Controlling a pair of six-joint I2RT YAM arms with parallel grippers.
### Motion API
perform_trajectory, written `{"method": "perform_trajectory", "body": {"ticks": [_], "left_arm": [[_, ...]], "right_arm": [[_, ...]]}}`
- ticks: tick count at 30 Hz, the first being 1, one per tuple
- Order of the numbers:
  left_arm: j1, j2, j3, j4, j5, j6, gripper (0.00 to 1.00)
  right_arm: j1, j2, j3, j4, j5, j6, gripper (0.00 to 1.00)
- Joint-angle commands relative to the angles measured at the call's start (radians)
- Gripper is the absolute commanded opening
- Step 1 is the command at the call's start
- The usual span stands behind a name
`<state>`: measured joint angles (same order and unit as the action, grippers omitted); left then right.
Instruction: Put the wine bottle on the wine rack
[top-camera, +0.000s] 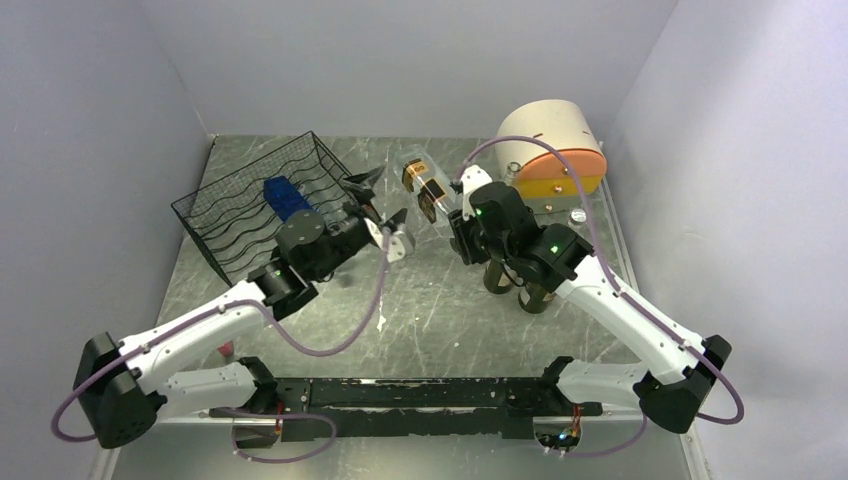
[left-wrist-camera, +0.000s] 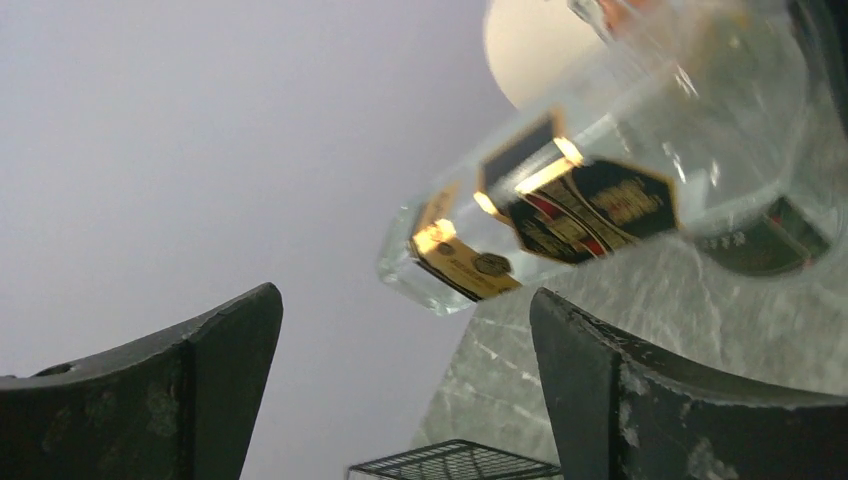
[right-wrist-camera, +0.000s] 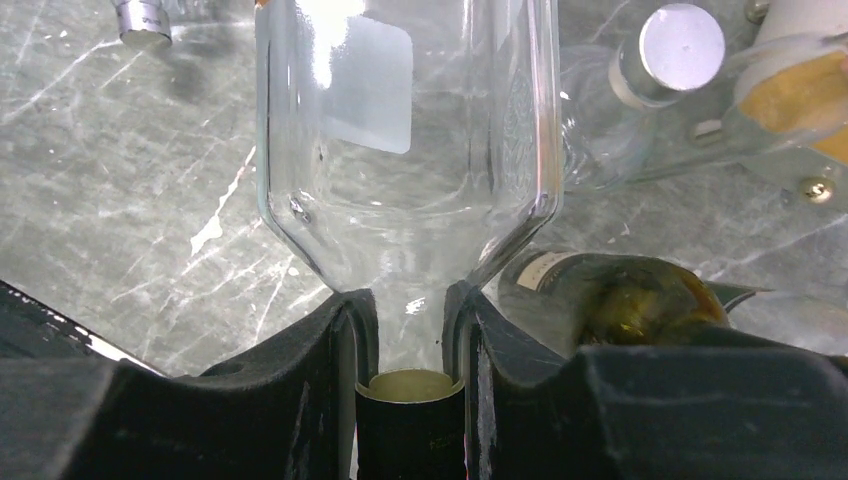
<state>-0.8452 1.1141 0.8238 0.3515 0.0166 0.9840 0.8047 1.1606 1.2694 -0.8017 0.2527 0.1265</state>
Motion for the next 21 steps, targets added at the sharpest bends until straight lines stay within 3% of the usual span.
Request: {"method": "perform_trajectory", "body": {"ticks": [1, 5, 8, 11, 16, 21], "left_arm": [[-0.005, -0.101, 0.024, 0.12, -0.135, -0.338, 0.96], [-0.006, -0.18, 0.114, 0.061, -0.188, -0.603, 0.96], [-0.005, -0.202, 0.243, -0.119, -0.226, -0.727, 0.99], [-0.005, -0.212, 0.335, -0.25, -0.309, -0.788, 0.98], [-0.005, -0.304, 0.268, -0.189, -0.466, -0.837, 0.99], [-0.005, -0.36, 0.259, -0.285, -0.496, -0.888, 0.99]], "right_arm": [[0.0, -0.014, -0.005, 0.243, -0.032, -0.009, 0.0], [0.003, -0.016, -0.054, 0.311, -0.147, -0.013, 0.0], [0.022, -0.01, -0.084, 0.367, -0.215, -0.007, 0.0], [0.069, 0.0, -0.111, 0.417, -0.247, -0.002, 0.0], [0.168, 0.038, -0.15, 0.515, -0.263, 0.027, 0.0], [0.258, 0.127, -0.179, 0.625, -0.256, 0.071, 0.0]]}}
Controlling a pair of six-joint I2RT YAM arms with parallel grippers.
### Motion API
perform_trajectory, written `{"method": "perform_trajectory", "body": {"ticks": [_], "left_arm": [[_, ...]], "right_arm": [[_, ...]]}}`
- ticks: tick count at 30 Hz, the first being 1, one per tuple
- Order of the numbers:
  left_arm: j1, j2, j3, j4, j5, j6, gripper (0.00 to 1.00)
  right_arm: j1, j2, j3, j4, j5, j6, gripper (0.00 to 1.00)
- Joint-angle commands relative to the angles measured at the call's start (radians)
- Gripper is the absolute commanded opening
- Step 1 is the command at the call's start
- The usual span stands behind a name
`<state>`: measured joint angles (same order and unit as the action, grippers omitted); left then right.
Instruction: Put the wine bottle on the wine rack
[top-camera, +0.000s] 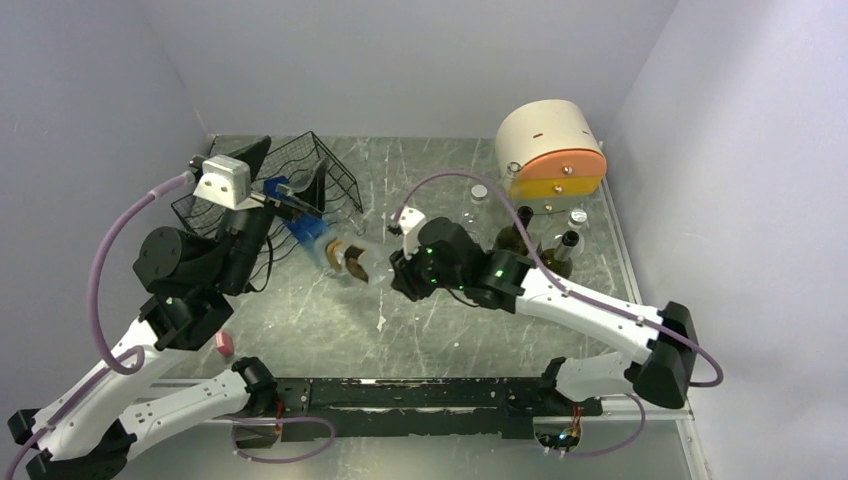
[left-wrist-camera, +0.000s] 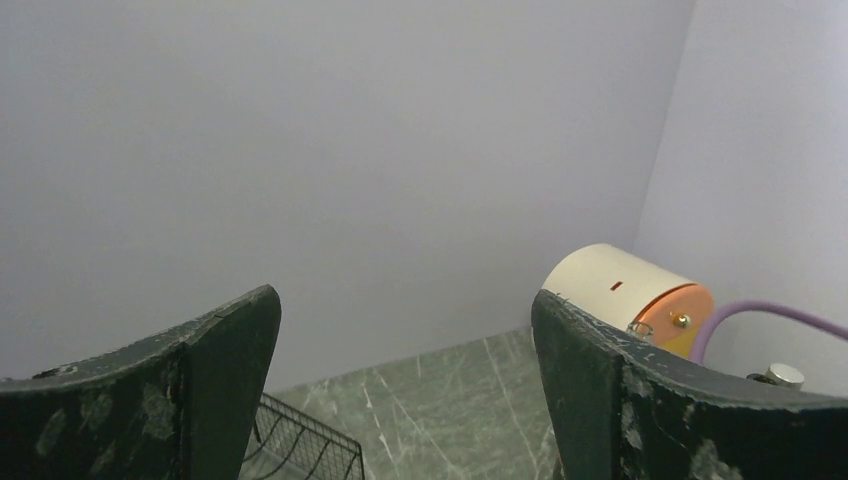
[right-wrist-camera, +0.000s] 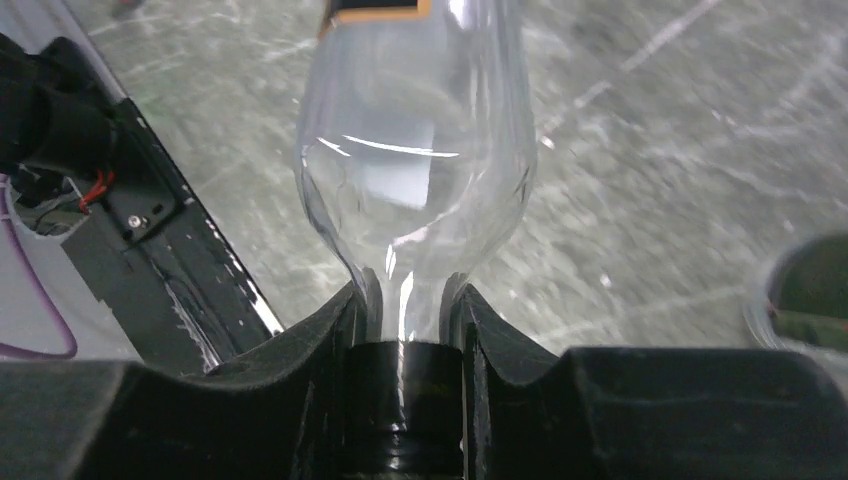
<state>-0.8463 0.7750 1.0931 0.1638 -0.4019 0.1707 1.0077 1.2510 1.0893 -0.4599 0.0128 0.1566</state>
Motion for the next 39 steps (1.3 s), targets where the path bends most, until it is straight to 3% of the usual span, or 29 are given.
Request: {"method": "perform_trajectory", "body": {"ticks": [1, 8, 11, 28, 39], "left_arm": [[-0.004, -0.031, -0.01, -0.112, -0.076, -0.078, 0.99], [-0.004, -0.041, -0.005, -0.168, -0.103, -0.076, 0.99], [-0.004, -0.032, 0.002, -0.178, -0.104, -0.067, 0.99], [-0.004, 0.008, 0.031, -0.226, -0.097, -0.079, 0.99], [-0.004, 0.04, 0.059, -0.273, -0.102, -0.107, 0.99]], "right_arm": [[0.077, 0.06, 0.0, 0.304, -0.014, 0.046, 0.0], [0.169, 0.25, 0.058, 0.416, 0.038, 0.124, 0.0], [0.206, 0.303, 0.088, 0.42, 0.127, 0.129, 0.0], [0.227, 0.22, -0.154, 0.866, 0.251, 0.298, 0.0], [0.226, 0.252, -0.239, 1.182, 0.284, 0.368, 0.0]]}}
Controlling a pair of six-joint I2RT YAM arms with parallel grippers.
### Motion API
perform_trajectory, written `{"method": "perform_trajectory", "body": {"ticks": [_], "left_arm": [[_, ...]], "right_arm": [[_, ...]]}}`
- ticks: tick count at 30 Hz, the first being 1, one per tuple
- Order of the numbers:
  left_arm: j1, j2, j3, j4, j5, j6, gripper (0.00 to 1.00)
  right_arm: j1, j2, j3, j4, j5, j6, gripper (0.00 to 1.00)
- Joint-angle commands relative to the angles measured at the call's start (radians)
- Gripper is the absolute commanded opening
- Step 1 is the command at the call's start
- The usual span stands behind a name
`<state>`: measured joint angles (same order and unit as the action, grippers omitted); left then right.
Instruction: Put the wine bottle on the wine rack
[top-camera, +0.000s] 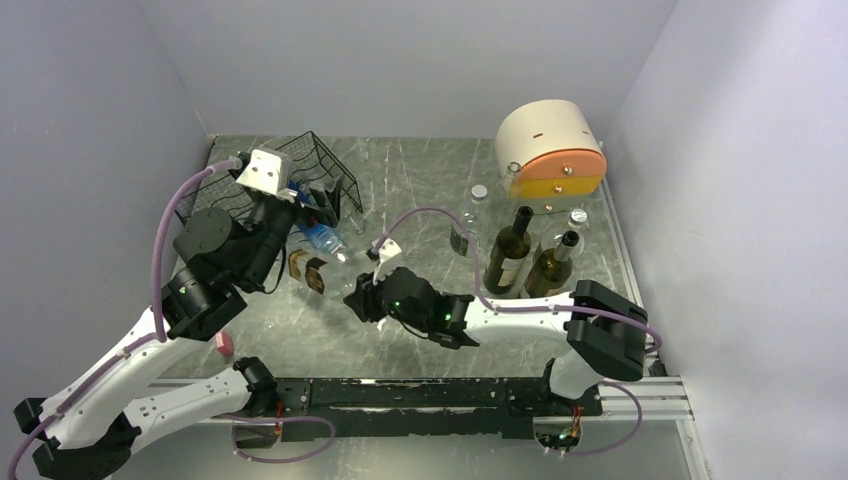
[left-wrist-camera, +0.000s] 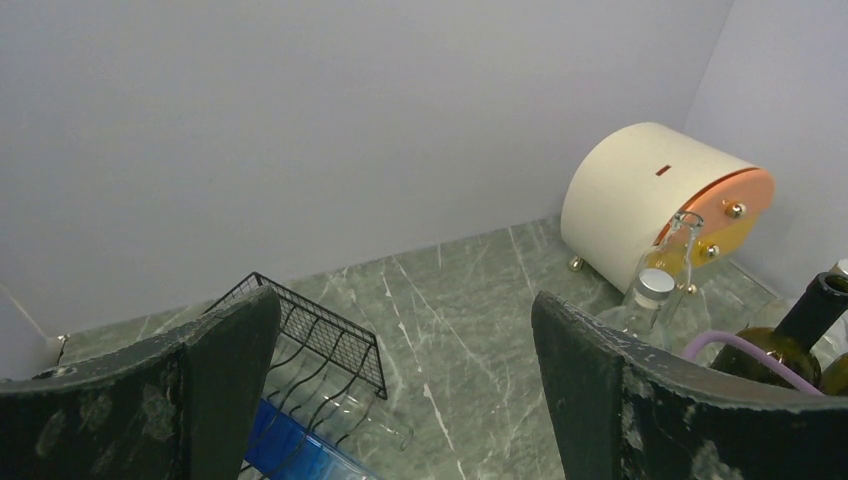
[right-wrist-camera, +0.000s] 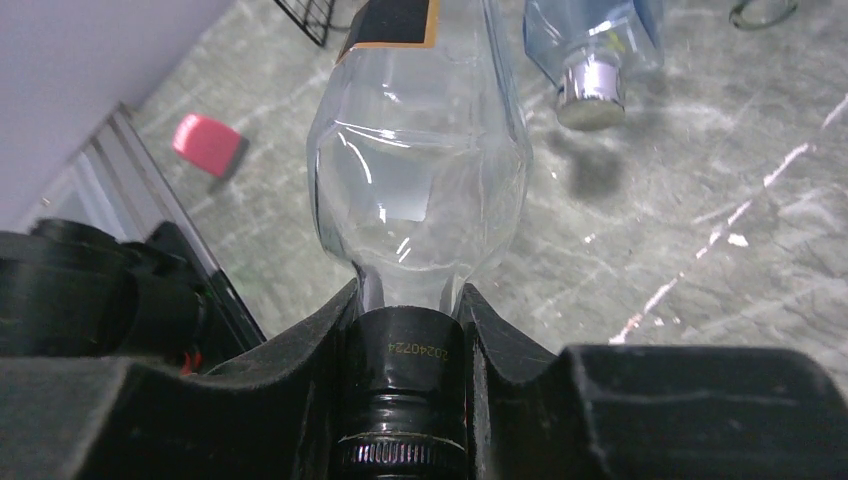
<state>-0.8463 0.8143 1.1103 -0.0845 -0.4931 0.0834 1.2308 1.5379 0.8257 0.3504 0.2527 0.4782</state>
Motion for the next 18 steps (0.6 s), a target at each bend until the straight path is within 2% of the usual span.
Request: {"method": "perform_trajectory", "body": {"ticks": [1, 18], "left_arm": [[-0.004, 0.001, 0.043, -0.028, -0.011, -0.021, 0.99], [-0.004, -0.009, 0.041, -0.055, -0.027, -0.022, 1.0]], "right_arm": [[0.003, -0.026, 0.03, 0.382, 0.045, 0.051, 0.0], [0.002, 0.075, 0.065, 0.443, 0.021, 0.081, 0.0]]}}
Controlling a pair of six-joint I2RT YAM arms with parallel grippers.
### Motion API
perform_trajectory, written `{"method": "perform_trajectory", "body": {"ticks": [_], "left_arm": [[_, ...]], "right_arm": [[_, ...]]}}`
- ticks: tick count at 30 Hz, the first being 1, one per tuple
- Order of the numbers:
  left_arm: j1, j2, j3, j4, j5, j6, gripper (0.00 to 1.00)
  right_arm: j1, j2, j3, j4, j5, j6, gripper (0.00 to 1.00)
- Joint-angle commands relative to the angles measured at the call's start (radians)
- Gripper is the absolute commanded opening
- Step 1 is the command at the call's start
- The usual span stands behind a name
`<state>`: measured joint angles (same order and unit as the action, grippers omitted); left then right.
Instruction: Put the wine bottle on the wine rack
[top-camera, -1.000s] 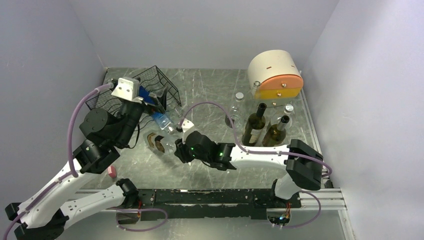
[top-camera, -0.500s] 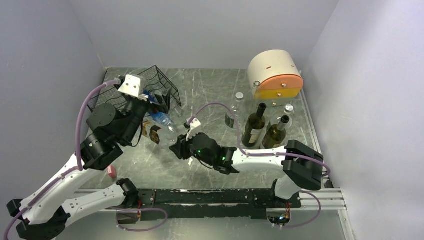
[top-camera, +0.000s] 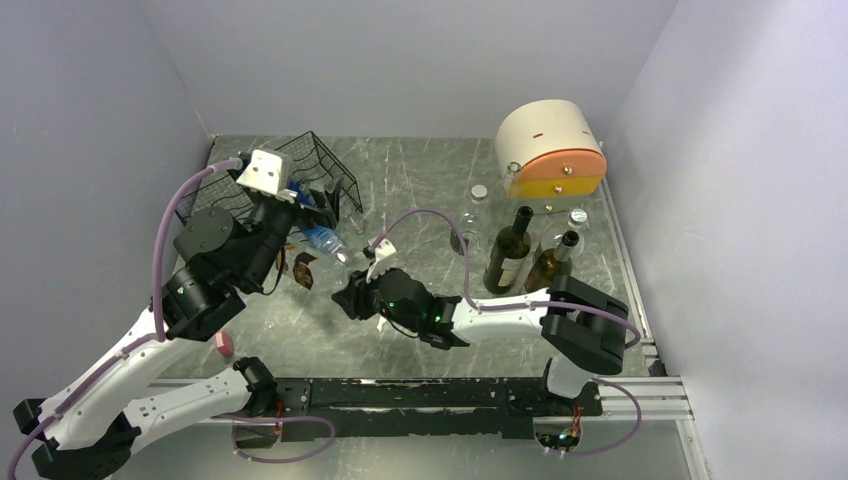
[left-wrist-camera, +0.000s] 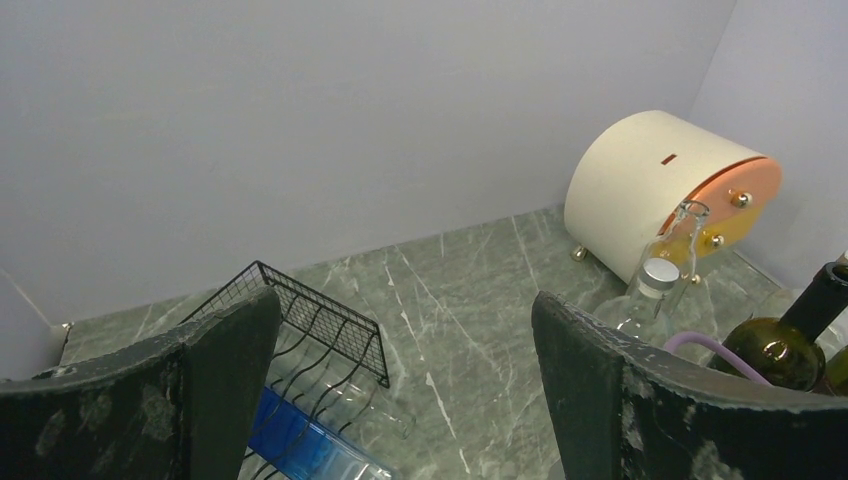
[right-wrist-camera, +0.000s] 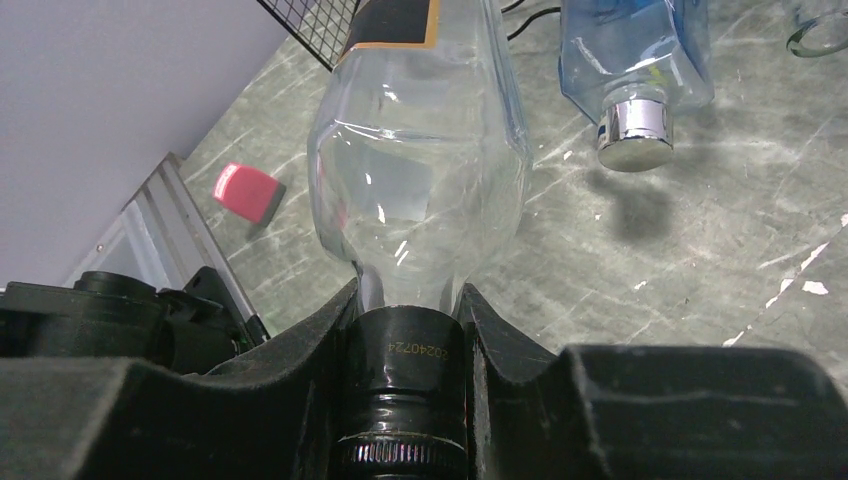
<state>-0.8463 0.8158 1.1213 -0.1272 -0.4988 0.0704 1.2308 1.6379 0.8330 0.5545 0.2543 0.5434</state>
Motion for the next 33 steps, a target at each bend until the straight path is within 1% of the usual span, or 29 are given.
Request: {"method": "perform_trajectory", "body": {"ticks": [1, 7, 19, 26, 33], "left_arm": [[-0.004, -0.01, 0.031, -0.013, -0.02, -0.009, 1.0], [-0.004, -0.01, 0.042, -0.031, -0.017, -0.014, 0.99], [-0.004, -0.015, 0.045, -0.043, -0.02, -0.015, 0.99], [-0.003, -0.014, 0.061, -0.055, -0.015, -0.001, 1.0], [-0.004, 0.002, 0.131, -0.129, -0.019, 0.004, 1.0]], "right_arm": [[0.002, -0.02, 0.063, 0.236, 0.019, 0.014, 0.0], [-0.018, 0.003, 0.082, 0.22, 0.005, 0.007, 0.0], [-0.022, 0.078, 0.114, 0.269, -0.027, 0.044, 0.0], [-0.023, 0.151, 0.156, 0.331, 0.016, 0.067, 0.0], [-0.024, 0.187, 0.164, 0.39, 0.07, 0.079, 0.0]]}}
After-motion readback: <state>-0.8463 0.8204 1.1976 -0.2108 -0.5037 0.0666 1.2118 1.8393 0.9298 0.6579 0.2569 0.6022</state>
